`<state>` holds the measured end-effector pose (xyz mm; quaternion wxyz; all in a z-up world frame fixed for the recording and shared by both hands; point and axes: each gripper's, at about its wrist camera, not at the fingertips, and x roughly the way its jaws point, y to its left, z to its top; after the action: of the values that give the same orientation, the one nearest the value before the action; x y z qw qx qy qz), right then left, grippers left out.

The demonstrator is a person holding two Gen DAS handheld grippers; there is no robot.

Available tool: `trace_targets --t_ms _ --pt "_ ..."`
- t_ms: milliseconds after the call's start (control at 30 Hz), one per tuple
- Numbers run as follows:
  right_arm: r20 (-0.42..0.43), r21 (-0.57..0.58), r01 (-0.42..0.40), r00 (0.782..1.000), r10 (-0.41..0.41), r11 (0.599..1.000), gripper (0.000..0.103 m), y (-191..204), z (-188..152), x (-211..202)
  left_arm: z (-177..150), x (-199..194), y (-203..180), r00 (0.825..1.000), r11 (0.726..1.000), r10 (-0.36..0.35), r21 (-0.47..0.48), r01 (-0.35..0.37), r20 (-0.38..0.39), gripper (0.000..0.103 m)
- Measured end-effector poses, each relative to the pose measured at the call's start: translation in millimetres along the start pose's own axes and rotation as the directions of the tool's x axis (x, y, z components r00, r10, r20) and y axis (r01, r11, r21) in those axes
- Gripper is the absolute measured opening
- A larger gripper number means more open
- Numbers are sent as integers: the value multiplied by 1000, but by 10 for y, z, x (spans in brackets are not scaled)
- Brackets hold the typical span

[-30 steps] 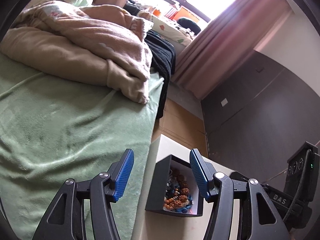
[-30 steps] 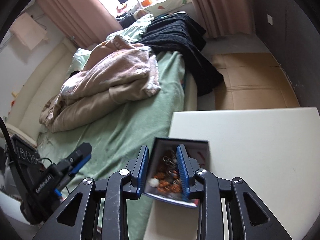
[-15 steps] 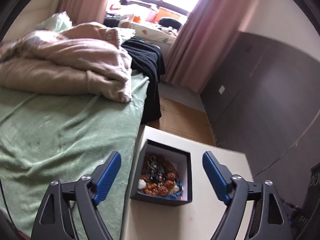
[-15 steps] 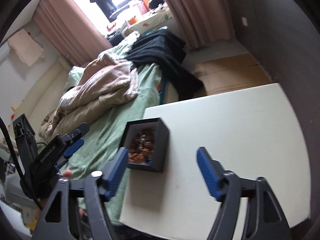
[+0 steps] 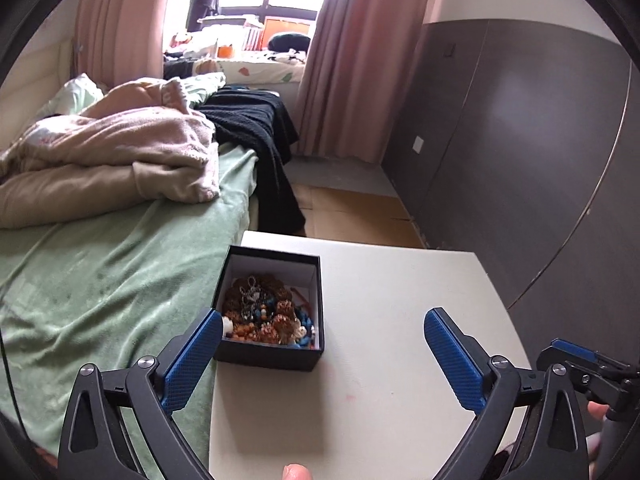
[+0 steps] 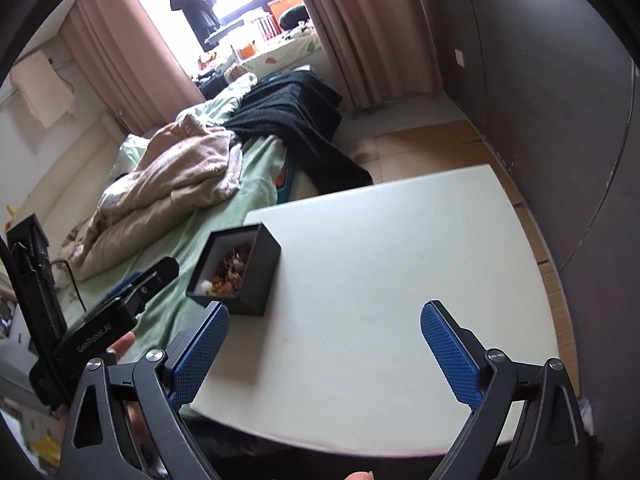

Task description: Organize jewelry

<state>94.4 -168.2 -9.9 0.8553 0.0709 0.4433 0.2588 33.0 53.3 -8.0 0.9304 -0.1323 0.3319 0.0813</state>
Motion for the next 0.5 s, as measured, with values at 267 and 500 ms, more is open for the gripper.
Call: trace_targets --t_ms 267,500 --pt "-3 8 -7 1000 7 1000 97 -187 -69 -147 -71 -106 -171 999 1000 -22 -19 23 38 102" --pt "15 10 -22 1000 22 1000 97 -267 -79 -245 -71 -138 -223 998 1000 -8 -29 9 59 102"
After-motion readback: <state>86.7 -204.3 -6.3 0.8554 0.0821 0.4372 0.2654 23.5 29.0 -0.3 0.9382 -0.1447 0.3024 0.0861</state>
